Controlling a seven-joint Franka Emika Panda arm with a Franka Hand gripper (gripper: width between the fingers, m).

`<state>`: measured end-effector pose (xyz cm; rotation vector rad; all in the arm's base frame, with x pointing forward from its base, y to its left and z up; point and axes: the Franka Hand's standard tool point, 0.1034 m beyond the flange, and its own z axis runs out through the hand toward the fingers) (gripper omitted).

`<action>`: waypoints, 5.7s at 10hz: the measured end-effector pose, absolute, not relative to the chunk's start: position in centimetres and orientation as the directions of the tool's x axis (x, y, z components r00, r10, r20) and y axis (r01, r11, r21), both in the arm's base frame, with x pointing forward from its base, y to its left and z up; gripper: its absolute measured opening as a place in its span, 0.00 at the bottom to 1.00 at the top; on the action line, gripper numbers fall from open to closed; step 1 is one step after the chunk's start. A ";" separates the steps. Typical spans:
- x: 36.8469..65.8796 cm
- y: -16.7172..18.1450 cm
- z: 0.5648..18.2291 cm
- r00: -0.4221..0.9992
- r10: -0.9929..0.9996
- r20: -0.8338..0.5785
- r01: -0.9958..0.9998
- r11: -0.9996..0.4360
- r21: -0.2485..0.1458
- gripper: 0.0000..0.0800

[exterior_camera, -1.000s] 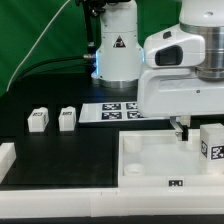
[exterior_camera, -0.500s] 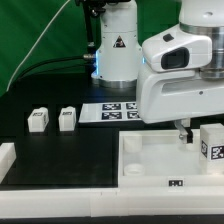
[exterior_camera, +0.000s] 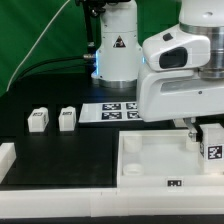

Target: Assemble one leg

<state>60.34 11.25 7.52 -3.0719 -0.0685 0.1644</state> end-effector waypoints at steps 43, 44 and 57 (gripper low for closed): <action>60.6 11.1 7.5 0.996 0.012 -0.083 0.009 -1.000 -0.028 0.36; 60.6 11.4 7.5 0.993 -0.087 -0.078 -0.089 -0.996 -0.022 0.36; 60.5 9.3 7.6 0.772 -0.634 -0.046 -0.630 -0.773 0.078 0.80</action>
Offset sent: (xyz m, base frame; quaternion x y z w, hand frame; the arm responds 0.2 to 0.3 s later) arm -0.0079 0.0026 0.0005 -0.0069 0.0193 0.3423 0.9394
